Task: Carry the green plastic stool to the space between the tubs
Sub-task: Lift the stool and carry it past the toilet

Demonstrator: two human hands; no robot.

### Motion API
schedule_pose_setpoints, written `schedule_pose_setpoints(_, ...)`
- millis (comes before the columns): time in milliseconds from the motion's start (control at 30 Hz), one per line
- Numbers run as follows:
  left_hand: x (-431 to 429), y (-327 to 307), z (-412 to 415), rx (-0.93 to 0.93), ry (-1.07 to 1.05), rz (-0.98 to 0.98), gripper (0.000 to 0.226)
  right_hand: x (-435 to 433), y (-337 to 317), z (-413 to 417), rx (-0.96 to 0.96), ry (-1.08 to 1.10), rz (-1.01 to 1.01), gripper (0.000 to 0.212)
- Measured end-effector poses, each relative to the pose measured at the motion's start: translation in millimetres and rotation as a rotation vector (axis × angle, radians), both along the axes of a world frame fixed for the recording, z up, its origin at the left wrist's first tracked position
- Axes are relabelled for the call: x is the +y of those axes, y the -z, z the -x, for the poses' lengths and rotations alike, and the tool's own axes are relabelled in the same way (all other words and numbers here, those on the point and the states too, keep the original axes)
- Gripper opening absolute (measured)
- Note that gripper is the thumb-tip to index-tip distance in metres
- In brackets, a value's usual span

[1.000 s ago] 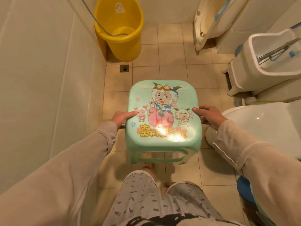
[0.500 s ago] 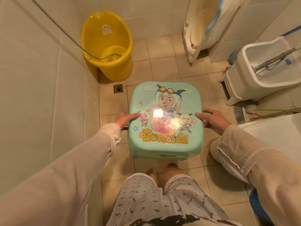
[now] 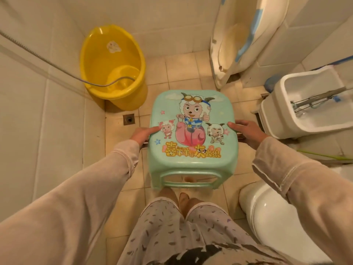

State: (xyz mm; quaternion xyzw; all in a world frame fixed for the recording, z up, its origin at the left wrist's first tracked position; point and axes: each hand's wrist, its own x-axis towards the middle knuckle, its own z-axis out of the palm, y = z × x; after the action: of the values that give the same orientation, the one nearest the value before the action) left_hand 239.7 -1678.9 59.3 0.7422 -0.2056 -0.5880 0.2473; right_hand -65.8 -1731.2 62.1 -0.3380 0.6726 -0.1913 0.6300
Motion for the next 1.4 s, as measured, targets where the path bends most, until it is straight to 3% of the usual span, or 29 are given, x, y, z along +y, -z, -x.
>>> schedule_pose_setpoints(200, -68, -13, 2, 0.016, -0.006, 0.077, 0.054, -59, -10, 4, -0.029, 0.048, 0.033, 0.052)
schedule_pose_setpoints(300, -100, -12, -4, 0.012, 0.008, 0.065, 0.062, -88, -8, 1, -0.026, 0.020, 0.041, 0.054)
schedule_pose_setpoints(1033, -376, -13, -58, 0.008, 0.095, 0.030, 0.059, -343, -13, -53, -0.015, 0.102, 0.027, 0.050)
schedule_pose_setpoints(1400, -488, 0, -40, -0.001, -0.022, 0.018, 0.056, -492, 0, -36, -0.020, -0.054, 0.026, 0.059)
